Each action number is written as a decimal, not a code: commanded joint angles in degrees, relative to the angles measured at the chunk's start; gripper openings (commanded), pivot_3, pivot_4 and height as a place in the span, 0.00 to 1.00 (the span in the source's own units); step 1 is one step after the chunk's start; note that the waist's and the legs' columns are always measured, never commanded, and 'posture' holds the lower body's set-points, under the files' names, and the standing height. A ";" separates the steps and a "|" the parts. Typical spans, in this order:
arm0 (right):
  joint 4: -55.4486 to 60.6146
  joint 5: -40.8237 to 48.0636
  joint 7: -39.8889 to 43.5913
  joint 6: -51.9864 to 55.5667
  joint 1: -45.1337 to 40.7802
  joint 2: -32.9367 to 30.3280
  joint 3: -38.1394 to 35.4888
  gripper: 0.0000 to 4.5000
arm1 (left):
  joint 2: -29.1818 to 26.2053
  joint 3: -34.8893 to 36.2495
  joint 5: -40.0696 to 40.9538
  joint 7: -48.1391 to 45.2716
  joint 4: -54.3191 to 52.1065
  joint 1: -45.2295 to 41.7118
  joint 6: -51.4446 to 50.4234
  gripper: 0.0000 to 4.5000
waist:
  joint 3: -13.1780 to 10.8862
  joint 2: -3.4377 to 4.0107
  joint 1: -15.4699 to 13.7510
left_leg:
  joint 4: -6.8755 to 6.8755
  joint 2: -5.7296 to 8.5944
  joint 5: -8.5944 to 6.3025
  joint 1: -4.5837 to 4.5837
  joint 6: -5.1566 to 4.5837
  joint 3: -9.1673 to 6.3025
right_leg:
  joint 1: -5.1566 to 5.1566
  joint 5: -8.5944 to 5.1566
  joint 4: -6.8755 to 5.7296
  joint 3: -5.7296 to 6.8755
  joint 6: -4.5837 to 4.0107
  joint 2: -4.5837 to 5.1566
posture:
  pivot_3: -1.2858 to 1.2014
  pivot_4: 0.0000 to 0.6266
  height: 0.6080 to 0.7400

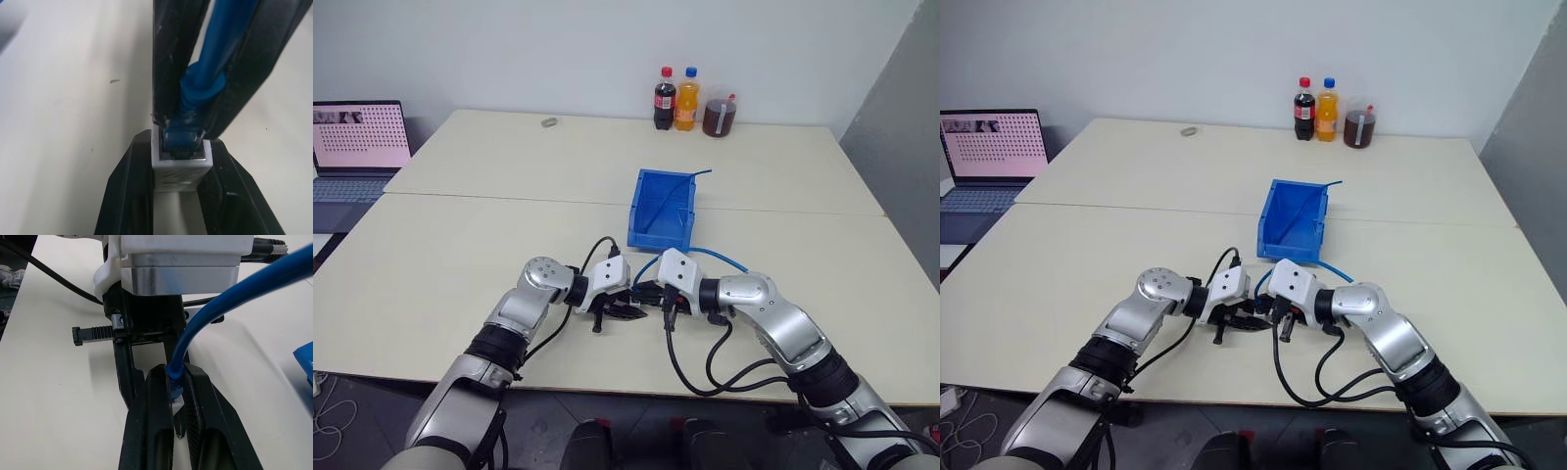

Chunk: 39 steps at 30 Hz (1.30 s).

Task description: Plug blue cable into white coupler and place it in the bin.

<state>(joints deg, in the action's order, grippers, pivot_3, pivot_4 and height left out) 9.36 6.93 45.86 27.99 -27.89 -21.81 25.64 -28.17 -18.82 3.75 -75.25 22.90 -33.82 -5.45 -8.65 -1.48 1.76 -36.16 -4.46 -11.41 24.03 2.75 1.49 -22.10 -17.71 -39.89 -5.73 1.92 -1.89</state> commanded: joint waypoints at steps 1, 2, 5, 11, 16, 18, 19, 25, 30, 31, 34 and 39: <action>2.25 0.47 -2.79 1.18 1.32 -0.76 -5.25 0.01 | -0.88 1.73 0.58 1.81 -1.89 1.98 -1.43 0.39 | -0.02 0.01 0.00 | 0.00 0.00 0.00 -0.01 0.00 -0.01 | -0.01 -0.01 -0.03 0.00 0.00 -0.01 | 0.52 0.24 1.00; 3.09 0.71 -2.96 1.35 1.52 -0.85 -5.70 0.01 | -1.03 2.01 0.82 2.01 -2.43 2.32 -1.64 0.44 | -0.03 -0.01 0.00 | 0.00 -0.01 0.00 0.00 0.00 0.00 | -0.03 -0.01 -0.05 -0.01 0.00 -0.01 | 0.52 0.24 1.00; 5.94 1.89 -3.86 2.85 1.86 -0.59 -7.46 0.01 | -1.70 3.58 2.57 2.53 -5.56 3.93 -3.37 0.57 | -0.04 0.00 0.08 | 0.00 -0.01 0.00 0.02 0.01 0.01 | -0.07 -0.01 -0.07 -0.04 0.00 -0.02 | 0.52 0.24 1.00; 13.22 6.64 -5.24 9.37 1.12 -0.50 -13.79 0.01 | -4.17 10.00 5.34 9.28 -15.26 7.65 -9.66 0.86 | -0.14 0.02 0.25 | 0.09 -0.08 0.00 0.10 0.01 0.01 | -0.20 -0.07 -0.08 -0.04 -0.10 -0.07 | 0.52 0.24 1.00; 14.06 13.27 -6.21 15.63 -2.79 -0.44 -22.13 0.01 | -4.92 14.76 6.11 17.44 -26.28 8.58 -17.61 1.00 | -0.26 0.02 0.13 | 0.11 -0.09 0.00 0.19 0.01 -0.03 | -0.22 -0.09 -0.07 0.02 -0.14 -0.07 | 0.52 0.24 1.00; 9.93 15.26 -7.65 16.30 -6.49 1.43 -24.81 0.01 | -4.12 15.93 6.44 21.09 -29.89 7.44 -21.32 1.00 | -0.31 0.02 0.14 | 0.10 -0.07 0.00 0.19 0.01 -0.02 | -0.22 -0.08 -0.06 0.01 -0.13 -0.04 | 0.52 0.24 1.00; 7.45 15.38 -8.22 16.07 -8.32 2.06 -25.27 0.01 | -3.80 16.12 6.70 22.20 -31.02 6.82 -22.78 1.00 | -0.32 0.02 0.14 | 0.10 -0.07 0.00 0.19 0.01 -0.02 | -0.21 -0.08 -0.06 0.01 -0.13 -0.04 | 0.52 0.24 1.00; -21.54 9.91 -10.48 7.95 -24.73 5.87 -23.80 0.01 | -2.42 16.25 6.80 27.30 -31.38 2.65 -26.94 1.00 | -0.38 0.06 0.61 | 0.11 -0.08 0.00 0.14 0.01 -0.01 | -0.23 -0.07 -0.07 -0.01 -0.14 -0.09 | 0.52 0.24 1.00; -41.24 4.37 -4.74 1.11 -34.83 3.22 -20.18 0.25 | -2.32 15.66 6.93 28.88 -30.59 1.53 -26.59 1.00 | -0.50 0.09 0.96 | 0.19 -0.05 0.00 0.21 0.00 0.05 | -0.27 0.04 0.00 -0.03 -0.35 -0.05 | 0.52 0.24 1.00; -42.83 3.40 -2.48 0.63 -35.72 1.71 -19.10 0.32 | -2.40 15.79 6.98 29.14 -30.53 1.46 -26.59 1.00 | -0.51 0.09 0.85 | 0.20 -0.04 0.00 0.28 0.00 0.04 | -0.32 0.07 0.01 0.00 -0.42 -0.04 | 0.52 0.24 1.00; -43.72 1.37 5.27 0.37 -35.97 -4.03 -16.46 0.48 | -3.35 16.41 6.91 29.64 -30.03 1.65 -26.47 1.00 | -0.51 0.09 0.31 | 0.18 -0.02 0.00 0.72 0.00 0.04 | -0.74 0.07 0.02 0.01 -0.44 0.00 | 0.52 0.24 1.00; -35.85 1.21 14.81 3.34 -31.28 -12.28 -14.19 0.73 | -5.12 18.07 7.71 29.83 -28.94 2.21 -25.91 1.00 | -0.58 0.18 -0.14 | 0.20 0.00 0.00 1.06 0.02 0.16 | -1.15 0.07 0.00 -0.02 -0.47 0.06 | 0.52 0.24 1.00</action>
<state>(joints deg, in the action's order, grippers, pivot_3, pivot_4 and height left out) -31.07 7.82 57.38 30.58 -59.63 -33.01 10.99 -32.63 -2.64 10.52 -45.68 -5.47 -31.18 -32.29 -9.23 -1.31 1.62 -35.94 -4.46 -11.41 25.09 2.76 1.66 -23.25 -17.65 -39.88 -5.75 1.44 -1.83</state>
